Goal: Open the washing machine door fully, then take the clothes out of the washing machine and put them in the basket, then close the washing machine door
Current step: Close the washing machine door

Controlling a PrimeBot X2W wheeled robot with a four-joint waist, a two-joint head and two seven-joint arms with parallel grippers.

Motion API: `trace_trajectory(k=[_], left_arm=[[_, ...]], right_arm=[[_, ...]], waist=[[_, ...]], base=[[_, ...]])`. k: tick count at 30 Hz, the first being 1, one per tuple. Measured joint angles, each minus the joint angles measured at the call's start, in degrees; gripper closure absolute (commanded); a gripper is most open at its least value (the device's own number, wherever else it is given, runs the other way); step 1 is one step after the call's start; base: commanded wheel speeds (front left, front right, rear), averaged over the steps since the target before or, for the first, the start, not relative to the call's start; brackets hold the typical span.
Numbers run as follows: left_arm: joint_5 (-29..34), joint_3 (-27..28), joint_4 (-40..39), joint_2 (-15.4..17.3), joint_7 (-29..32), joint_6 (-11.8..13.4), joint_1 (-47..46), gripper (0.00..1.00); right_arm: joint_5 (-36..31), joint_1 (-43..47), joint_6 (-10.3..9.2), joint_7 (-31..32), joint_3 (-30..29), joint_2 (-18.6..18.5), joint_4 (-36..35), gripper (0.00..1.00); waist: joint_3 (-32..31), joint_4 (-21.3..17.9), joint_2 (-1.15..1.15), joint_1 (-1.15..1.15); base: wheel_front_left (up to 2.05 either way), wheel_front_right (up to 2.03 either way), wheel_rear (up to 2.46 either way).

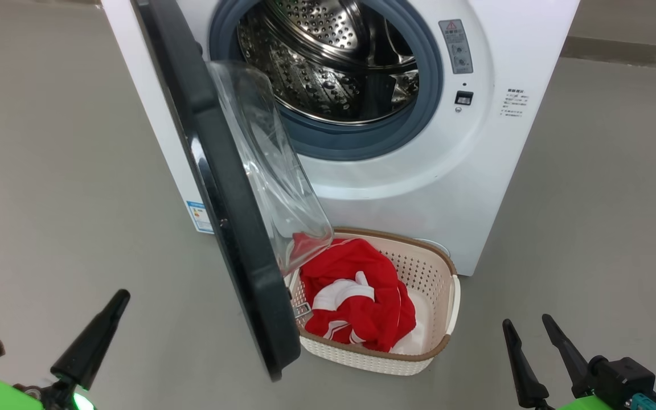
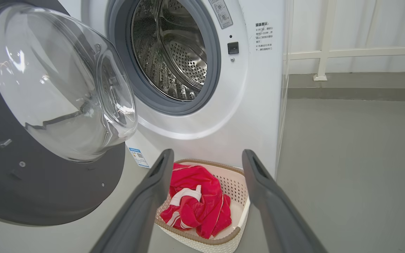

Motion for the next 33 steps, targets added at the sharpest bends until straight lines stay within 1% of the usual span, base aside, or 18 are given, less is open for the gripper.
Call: trace_trajectory(k=[3,4,6,11,16,20,28,33], left_arm=[[-0.7,1.2,-0.1,0.1,6.4,0.0,0.0,1.0],[-0.7,1.2,-0.1,0.1,6.4,0.0,0.0,1.0],[-0.9,1.1,-0.2,-0.1,10.8,0.0,-0.1,1.0],[1.8,1.2,-0.2,-2.6,16.0,0.0,-1.6,1.0],[4.3,1.5,0.3,-6.2,18.1,0.0,-4.0,1.0],[6.1,1.6,0.8,-8.5,19.4,0.0,-5.9,1.0],[8.8,2.4,0.9,-11.9,20.7,0.0,-8.9,1.0],[11.0,1.4,0.8,-14.1,20.7,0.0,-11.4,1.0]], right_arm=[[0.0,-0.1,0.0,0.0,0.1,0.0,0.0,0.0],[0.0,-0.1,0.0,0.0,0.1,0.0,0.0,0.0],[0.0,-0.2,0.0,0.0,0.2,0.0,0.0,0.0],[0.0,-0.8,0.0,0.0,0.7,0.0,-0.1,0.0],[0.0,-1.0,0.0,0.0,0.8,-0.1,-0.1,0.0],[0.0,-1.9,0.0,0.0,0.7,-0.2,-0.2,0.0],[0.0,-3.1,0.0,0.0,-0.1,-0.3,-0.4,0.0],[0.0,-4.3,0.0,0.0,-0.4,-0.3,-0.6,0.0]], waist=[[0.5,-0.3,0.0,0.0],[0.5,-0.3,0.0,0.0],[0.8,-0.5,0.0,0.0],[1.7,-1.0,0.0,0.0],[2.7,-2.0,0.0,0.0],[3.7,-2.9,0.0,0.0],[5.5,-5.0,0.0,0.0],[6.9,-6.4,0.0,0.0]], base=[[0.0,0.0,0.0],[0.0,0.0,0.0],[0.0,0.0,0.0],[0.0,0.0,0.0],[0.0,0.0,0.0],[0.0,0.0,0.0],[0.0,0.0,0.0],[0.0,0.0,0.0]])
